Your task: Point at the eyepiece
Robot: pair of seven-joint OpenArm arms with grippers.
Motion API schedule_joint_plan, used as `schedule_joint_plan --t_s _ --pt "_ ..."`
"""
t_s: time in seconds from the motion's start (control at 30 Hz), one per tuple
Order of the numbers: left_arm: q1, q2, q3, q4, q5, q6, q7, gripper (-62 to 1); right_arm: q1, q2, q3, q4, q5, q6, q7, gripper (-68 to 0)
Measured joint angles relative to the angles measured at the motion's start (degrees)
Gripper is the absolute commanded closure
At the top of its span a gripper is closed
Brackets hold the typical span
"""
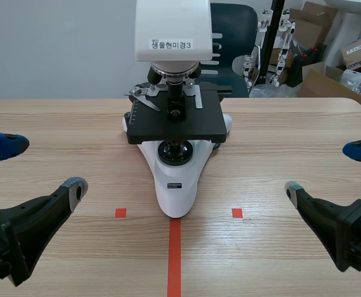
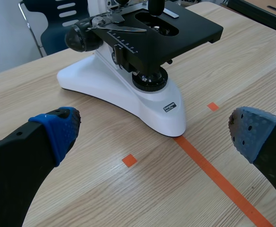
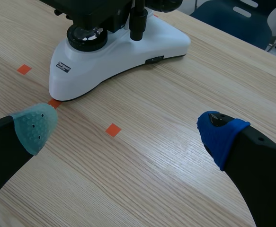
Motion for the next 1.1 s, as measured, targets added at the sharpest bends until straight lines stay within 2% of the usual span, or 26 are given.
schedule_joint_plan --t_s 0.77,0.93,1.0,1.1 --pt "0.00 0.00 0.00 0.00 0.00 0.00 0.00 -62.3 0.00 0.09 0.00 0.00 0.00 -0.07 -0.09 -67.9" --pt "0.00 0.00 0.00 0.00 0.00 0.02 0.00 -62.3 -0.02 4.39 0.00 0.00 -0.02 -0.46 -0.70 -67.9" --pt "0.00 0.00 0.00 0.00 0.02 0.02 0.00 -62.3 -0.02 6.80 0.00 0.02 0.00 -2.54 -1.42 -67.9" --pt "0.00 0.00 0.00 0.00 0.02 0.02 0.00 -62.3 -0.02 9.99 0.00 0.00 0.00 -7.43 -2.19 -67.9"
